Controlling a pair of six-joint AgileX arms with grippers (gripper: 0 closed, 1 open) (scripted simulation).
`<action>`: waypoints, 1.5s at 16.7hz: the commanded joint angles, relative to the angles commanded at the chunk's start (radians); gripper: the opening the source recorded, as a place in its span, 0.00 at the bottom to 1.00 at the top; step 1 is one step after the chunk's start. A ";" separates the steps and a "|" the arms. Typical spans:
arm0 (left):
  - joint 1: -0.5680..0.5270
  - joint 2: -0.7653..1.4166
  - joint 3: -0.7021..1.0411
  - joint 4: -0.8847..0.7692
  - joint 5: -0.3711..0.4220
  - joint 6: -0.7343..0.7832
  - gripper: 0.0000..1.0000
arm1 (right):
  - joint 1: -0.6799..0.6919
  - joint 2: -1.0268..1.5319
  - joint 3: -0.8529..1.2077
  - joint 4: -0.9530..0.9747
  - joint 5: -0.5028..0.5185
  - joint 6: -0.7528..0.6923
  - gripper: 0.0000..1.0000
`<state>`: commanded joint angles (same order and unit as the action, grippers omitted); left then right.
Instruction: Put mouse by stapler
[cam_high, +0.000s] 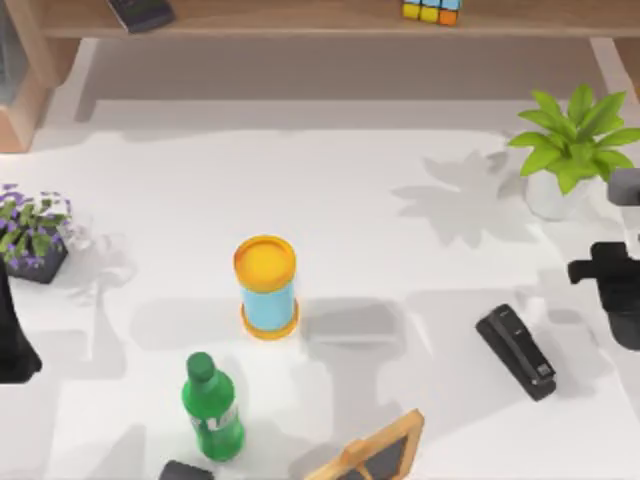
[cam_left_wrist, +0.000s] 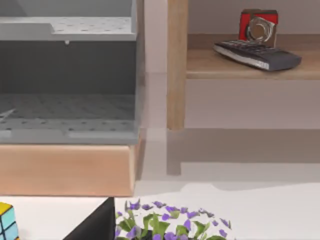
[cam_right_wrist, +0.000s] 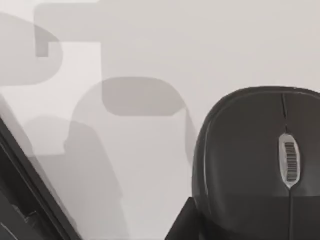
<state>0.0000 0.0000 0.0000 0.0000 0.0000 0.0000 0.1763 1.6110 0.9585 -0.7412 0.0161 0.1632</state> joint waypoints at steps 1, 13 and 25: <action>0.000 0.000 0.000 0.000 0.000 0.000 1.00 | 0.000 0.007 -0.006 0.001 0.000 0.000 0.00; 0.000 0.000 0.000 0.000 0.000 0.000 1.00 | 0.000 0.041 -0.039 0.001 0.000 0.000 0.30; 0.000 0.000 0.000 0.000 0.000 0.000 1.00 | 0.000 0.041 -0.039 0.001 0.000 0.000 1.00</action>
<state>0.0000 0.0000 0.0000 0.0000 0.0000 0.0000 0.1766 1.6521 0.9195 -0.7407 0.0166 0.1629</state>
